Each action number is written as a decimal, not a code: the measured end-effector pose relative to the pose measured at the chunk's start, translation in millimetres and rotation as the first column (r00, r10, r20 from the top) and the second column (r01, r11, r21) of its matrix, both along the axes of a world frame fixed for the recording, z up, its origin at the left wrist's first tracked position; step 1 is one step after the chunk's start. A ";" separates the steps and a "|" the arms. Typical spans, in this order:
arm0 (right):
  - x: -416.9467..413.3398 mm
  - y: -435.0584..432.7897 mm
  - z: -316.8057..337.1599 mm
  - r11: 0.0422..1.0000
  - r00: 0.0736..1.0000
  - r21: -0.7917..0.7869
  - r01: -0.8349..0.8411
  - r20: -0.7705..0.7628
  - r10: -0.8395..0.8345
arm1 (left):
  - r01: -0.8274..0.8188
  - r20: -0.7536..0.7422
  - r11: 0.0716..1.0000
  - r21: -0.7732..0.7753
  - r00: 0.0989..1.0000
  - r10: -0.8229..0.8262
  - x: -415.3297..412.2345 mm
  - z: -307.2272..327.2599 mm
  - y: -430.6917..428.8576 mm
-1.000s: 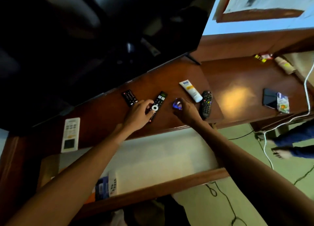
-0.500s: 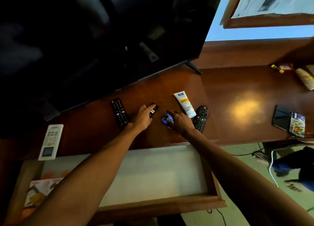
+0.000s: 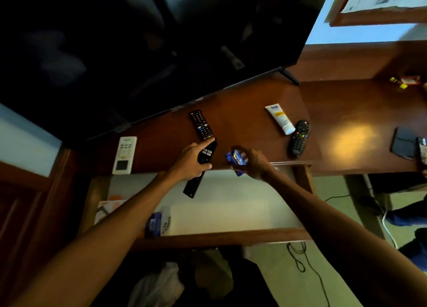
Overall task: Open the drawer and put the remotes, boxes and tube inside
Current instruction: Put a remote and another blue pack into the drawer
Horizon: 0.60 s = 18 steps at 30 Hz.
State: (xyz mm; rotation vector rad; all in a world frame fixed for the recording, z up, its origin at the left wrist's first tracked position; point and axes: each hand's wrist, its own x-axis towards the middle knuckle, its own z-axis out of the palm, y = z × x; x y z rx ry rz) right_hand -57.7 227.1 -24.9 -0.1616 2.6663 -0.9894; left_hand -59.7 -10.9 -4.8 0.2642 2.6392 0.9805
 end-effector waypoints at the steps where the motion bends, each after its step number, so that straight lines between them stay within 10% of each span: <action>1: 11.1 -10.8 -2.7 1.000 1.000 0.005 -0.015 0.018 0.015 | 0.015 0.027 1.000 0.011 1.000 -0.016 12.4 -3.2 -13.2; 18: 102.6 -106.2 -110.5 0.999 0.967 0.010 0.051 0.248 -0.052 | 0.005 0.075 1.000 0.008 0.997 -0.006 93.2 -113.7 -91.6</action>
